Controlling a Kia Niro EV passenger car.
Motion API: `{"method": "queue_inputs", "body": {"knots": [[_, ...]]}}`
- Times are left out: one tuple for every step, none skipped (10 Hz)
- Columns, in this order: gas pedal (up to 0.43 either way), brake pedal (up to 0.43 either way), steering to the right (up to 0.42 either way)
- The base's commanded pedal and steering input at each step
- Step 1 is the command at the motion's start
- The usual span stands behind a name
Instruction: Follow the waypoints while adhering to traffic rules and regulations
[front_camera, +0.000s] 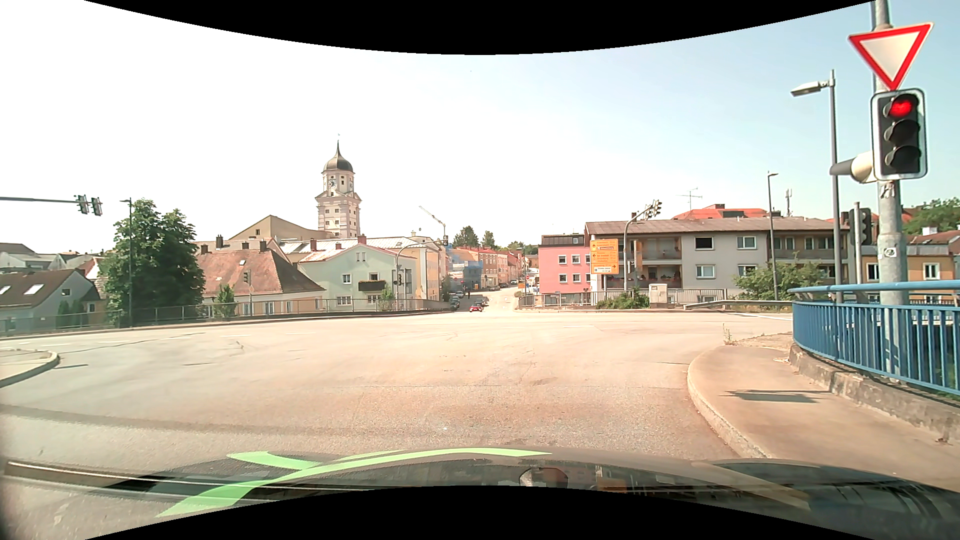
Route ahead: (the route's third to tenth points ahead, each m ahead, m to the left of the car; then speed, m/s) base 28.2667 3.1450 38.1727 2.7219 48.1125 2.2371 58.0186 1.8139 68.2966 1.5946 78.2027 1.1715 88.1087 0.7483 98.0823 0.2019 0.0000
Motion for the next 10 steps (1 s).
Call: {"method": "queue_inputs", "body": {"knots": [[0.000,0.287,-0.008],[0.000,0.287,-0.008],[0.000,0.287,-0.008],[0.000,0.287,-0.008],[0.000,0.287,-0.008],[0.000,0.287,-0.008],[0.000,0.287,-0.008],[0.000,0.287,-0.008],[0.000,0.287,-0.008],[0.000,0.287,-0.008]]}}
